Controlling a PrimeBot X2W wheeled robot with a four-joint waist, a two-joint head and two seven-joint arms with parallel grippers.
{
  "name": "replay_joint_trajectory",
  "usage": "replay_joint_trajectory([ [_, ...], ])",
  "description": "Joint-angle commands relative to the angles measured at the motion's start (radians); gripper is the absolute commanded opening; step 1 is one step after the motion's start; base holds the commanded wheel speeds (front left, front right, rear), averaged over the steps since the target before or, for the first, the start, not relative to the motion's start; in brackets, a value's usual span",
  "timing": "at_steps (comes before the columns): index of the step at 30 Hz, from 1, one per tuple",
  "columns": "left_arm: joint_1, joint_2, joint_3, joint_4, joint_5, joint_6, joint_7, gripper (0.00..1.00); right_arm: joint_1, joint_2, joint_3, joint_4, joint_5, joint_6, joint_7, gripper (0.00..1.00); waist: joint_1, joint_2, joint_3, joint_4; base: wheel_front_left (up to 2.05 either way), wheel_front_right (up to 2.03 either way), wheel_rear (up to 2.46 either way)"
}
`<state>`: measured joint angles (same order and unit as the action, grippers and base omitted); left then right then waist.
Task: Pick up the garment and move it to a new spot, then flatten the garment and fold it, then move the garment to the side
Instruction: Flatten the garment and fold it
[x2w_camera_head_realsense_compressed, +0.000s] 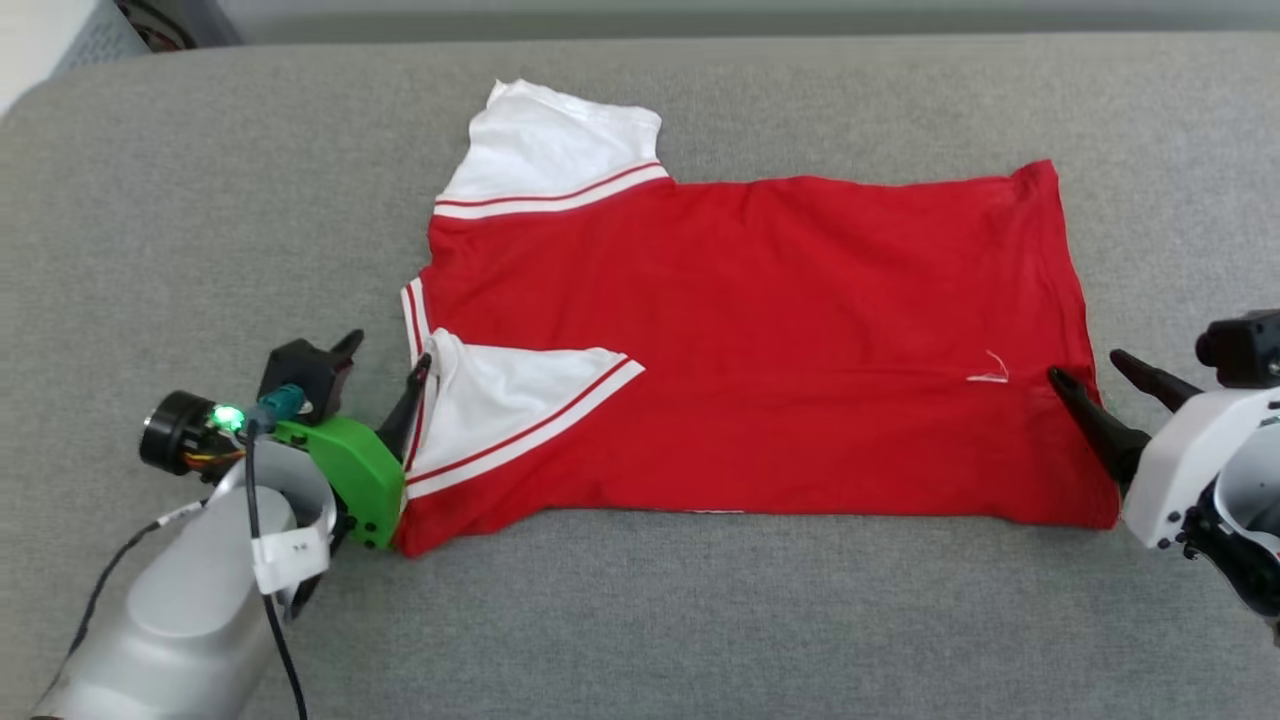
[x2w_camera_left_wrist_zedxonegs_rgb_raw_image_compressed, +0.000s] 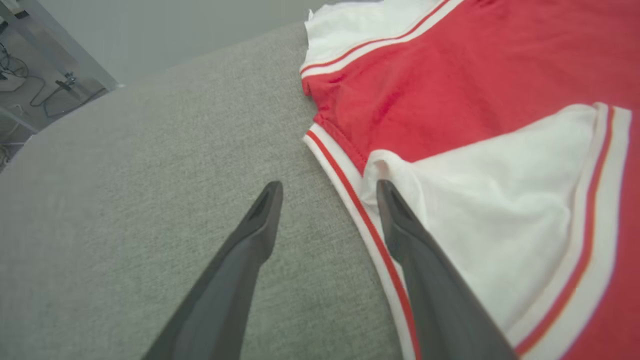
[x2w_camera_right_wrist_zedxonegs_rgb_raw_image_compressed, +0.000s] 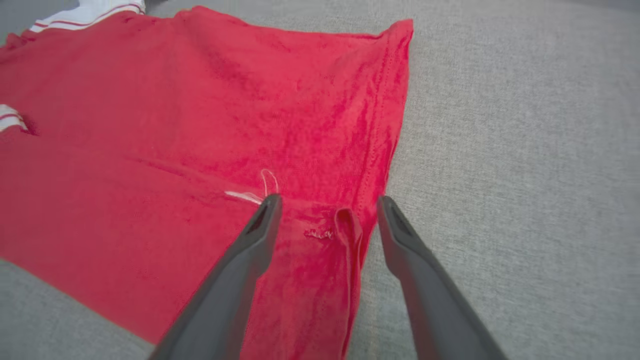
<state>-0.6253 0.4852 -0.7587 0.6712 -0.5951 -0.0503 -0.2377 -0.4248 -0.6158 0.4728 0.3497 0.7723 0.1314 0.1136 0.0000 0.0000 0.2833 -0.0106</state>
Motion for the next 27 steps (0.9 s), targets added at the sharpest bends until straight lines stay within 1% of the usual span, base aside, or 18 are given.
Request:
replay_joint_trajectory([
  [1, -0.026, 0.016, 0.009, -0.022, -0.004, -0.007, 0.003, 1.0, 0.023, -0.009, -0.01, -0.01, 0.007, -0.001, -0.014, 1.0, 0.0, 0.0, -0.057, 0.021, 0.0, 0.0, 0.0],
  [4, -0.047, 0.058, 0.017, -0.074, -0.027, -0.025, 0.064, 1.0, 0.047, -0.019, -0.027, -0.036, 0.008, -0.001, -0.02, 1.0, 0.0, 0.0, -0.086, 0.027, 0.0, 0.0, 0.0],
  [7, -0.065, 0.09, 0.016, -0.123, -0.062, -0.043, 0.163, 1.0, 0.064, -0.019, -0.043, -0.051, 0.003, -0.001, -0.018, 1.0, 0.0, 0.0, -0.105, 0.029, 0.0, 0.0, 0.0],
  [13, -0.095, 0.144, 0.004, -0.243, -0.194, -0.06, 0.504, 1.0, 0.09, -0.018, -0.075, -0.077, -0.005, -0.001, 0.016, 1.0, 0.0, 0.0, -0.125, 0.031, 0.0, 0.0, 0.0],
  [17, -0.103, 0.163, -0.021, -0.308, -0.28, -0.063, 0.723, 1.0, 0.106, -0.014, -0.089, -0.093, -0.007, -0.001, 0.052, 1.0, 0.0, 0.0, -0.125, 0.032, 0.0, 0.0, 0.0],
  [19, -0.102, 0.167, -0.038, -0.333, -0.312, -0.063, 0.812, 1.0, 0.111, -0.011, -0.096, -0.099, -0.009, -0.001, 0.065, 1.0, 0.0, 0.0, -0.122, 0.031, 0.0, 0.0, 0.0],
  [22, -0.097, 0.171, -0.062, -0.357, -0.333, -0.061, 0.895, 1.0, 0.115, -0.002, -0.103, -0.109, -0.013, -0.001, 0.082, 1.0, 0.0, 0.0, -0.113, 0.026, 0.0, 0.0, 0.0],
  [27, -0.069, 0.168, -0.099, -0.353, -0.344, -0.054, 0.959, 1.0, 0.107, 0.02, -0.095, -0.116, -0.015, -0.001, 0.118, 1.0, 0.0, 0.0, -0.085, 0.005, 0.0, 0.0, 0.0],
])
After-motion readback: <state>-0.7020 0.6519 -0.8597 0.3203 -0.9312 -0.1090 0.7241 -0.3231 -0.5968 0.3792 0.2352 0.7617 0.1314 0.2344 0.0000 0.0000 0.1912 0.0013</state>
